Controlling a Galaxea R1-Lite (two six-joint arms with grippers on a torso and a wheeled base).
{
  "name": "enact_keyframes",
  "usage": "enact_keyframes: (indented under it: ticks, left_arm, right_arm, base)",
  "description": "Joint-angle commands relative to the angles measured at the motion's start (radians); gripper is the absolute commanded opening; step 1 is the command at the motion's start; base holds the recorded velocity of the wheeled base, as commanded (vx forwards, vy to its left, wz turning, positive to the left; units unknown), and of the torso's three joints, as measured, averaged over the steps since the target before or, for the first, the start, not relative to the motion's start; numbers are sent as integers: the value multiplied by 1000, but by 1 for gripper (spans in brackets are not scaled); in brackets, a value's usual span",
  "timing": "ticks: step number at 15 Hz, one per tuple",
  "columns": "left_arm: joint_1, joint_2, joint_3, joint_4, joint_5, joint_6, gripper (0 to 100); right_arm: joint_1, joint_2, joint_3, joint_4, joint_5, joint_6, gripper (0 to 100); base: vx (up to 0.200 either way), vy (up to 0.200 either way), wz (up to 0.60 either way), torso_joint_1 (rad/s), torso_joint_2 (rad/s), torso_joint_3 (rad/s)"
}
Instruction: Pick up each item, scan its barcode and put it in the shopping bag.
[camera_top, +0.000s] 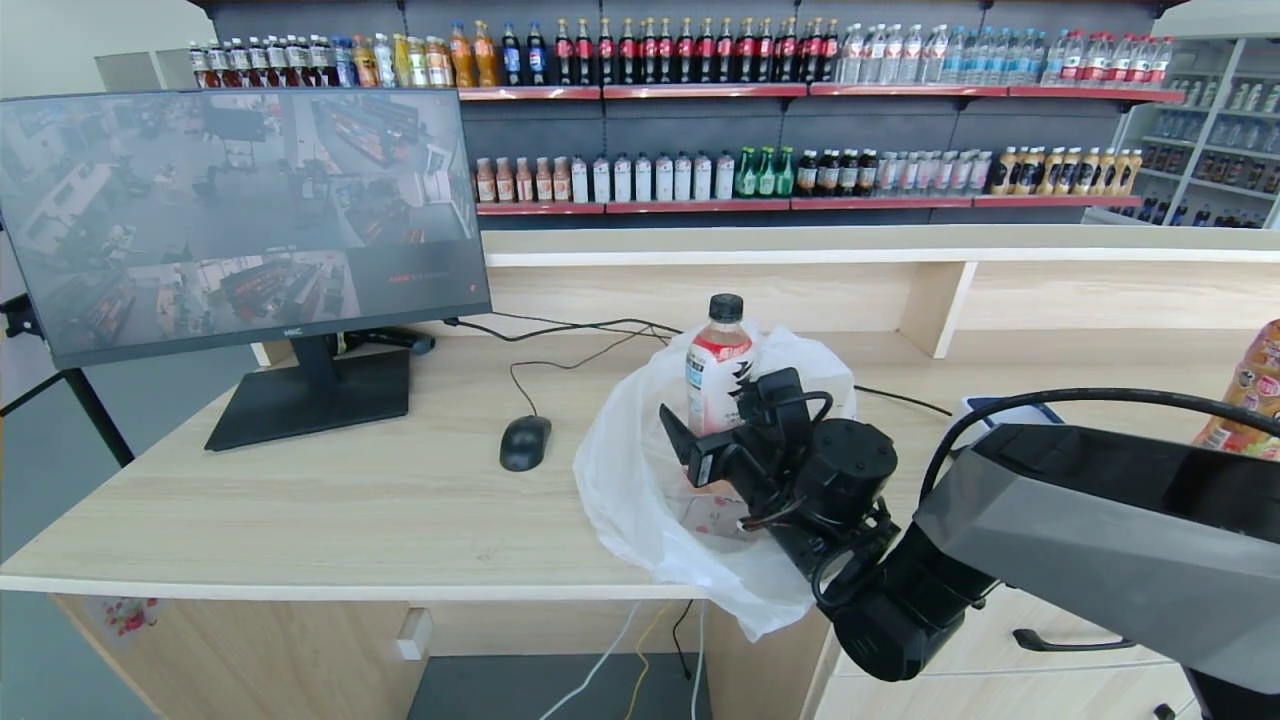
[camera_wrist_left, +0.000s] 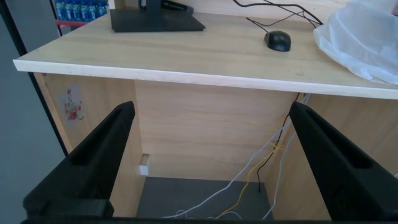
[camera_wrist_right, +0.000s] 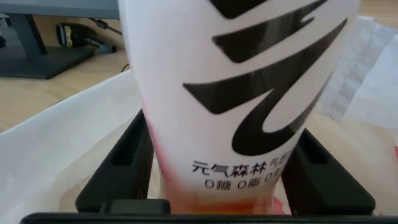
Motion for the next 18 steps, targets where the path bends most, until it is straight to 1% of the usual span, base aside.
enact_keyframes:
  ticks: [1,3,9,11,14,17,18]
  left_arm:
    - [0,0,0,0,0,0,100]
    - [0,0,0,0,0,0,100]
    - [0,0,0,0,0,4,100]
    - [0,0,0,0,0,4,100]
    - [2,0,1,0,0,3,100]
    - [0,0,0,0,0,4,100]
    - [0,0,0,0,0,4,100]
  right_arm:
    - [0,-3,9,-3,1,-1,100]
    - [2,-10,31,-3,1,-2,100]
    - [11,-47,40,-3,1,-1,100]
    - [17,-78,88,-3,1,1,100]
    - [29,-130,106,-3,1,1,100]
    - [38,-165,164,-3,-1,-1,100]
    - [38,-171,164,-3,-1,-1,100]
  base:
    - [0,0,0,0,0,0]
    - [0,0,0,0,0,0]
    - [0,0,0,0,0,0]
    - [0,0,0,0,0,0]
    - [0,0,0,0,0,0]
    - [0,0,0,0,0,0]
    - [0,0,0,0,0,0]
